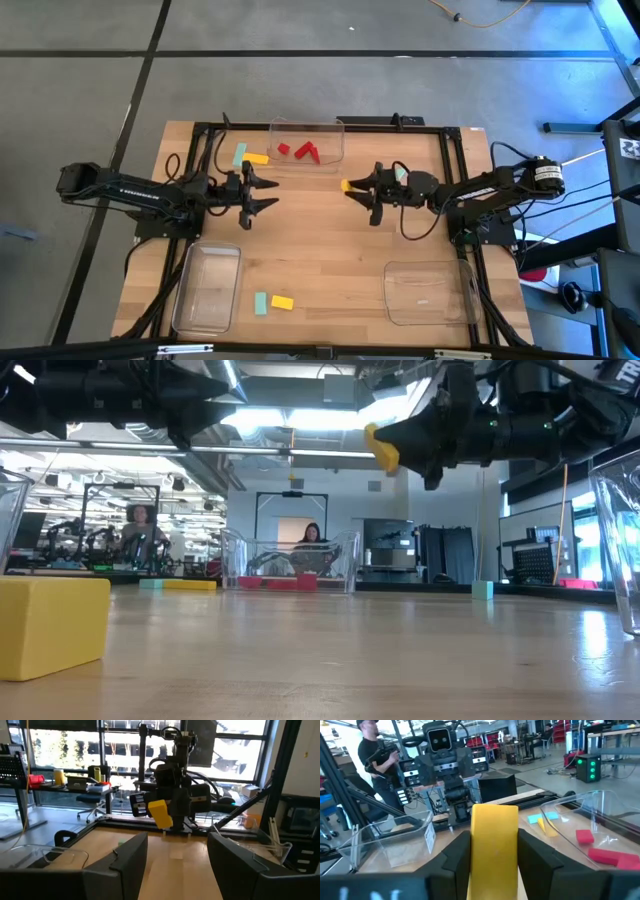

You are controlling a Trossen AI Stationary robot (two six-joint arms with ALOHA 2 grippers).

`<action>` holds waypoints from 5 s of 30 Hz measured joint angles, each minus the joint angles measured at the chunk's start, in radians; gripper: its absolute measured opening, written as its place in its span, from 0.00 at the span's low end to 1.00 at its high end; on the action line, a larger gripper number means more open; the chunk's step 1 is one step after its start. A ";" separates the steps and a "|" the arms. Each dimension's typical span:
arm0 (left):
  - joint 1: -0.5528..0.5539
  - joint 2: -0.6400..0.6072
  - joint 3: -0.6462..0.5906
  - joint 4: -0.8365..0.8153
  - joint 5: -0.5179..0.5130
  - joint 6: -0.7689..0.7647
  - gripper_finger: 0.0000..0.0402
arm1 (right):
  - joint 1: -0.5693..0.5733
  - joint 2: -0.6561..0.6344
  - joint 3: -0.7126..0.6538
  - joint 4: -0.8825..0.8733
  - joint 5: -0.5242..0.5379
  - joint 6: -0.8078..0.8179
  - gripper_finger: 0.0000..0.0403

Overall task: Sort & place blocks by color
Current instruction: Put the top right yellow block into the bottom left transparent bin, then put the top yellow block into the bottom left transparent bin

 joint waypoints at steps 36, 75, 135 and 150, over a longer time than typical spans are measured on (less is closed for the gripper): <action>0.000 0.000 0.000 0.000 0.003 -0.003 0.49 | 0.103 -0.004 0.161 -0.308 -0.204 -0.050 0.32; 0.000 0.000 0.000 0.001 -0.001 0.025 0.49 | 0.946 0.058 0.645 -1.706 0.259 0.968 0.39; 0.000 0.000 0.000 0.001 -0.002 0.025 0.49 | 0.946 0.061 0.644 -1.822 0.219 1.056 0.49; 0.000 0.000 0.000 0.001 -0.001 0.024 0.49 | 0.868 0.061 0.644 -1.665 0.454 0.708 0.49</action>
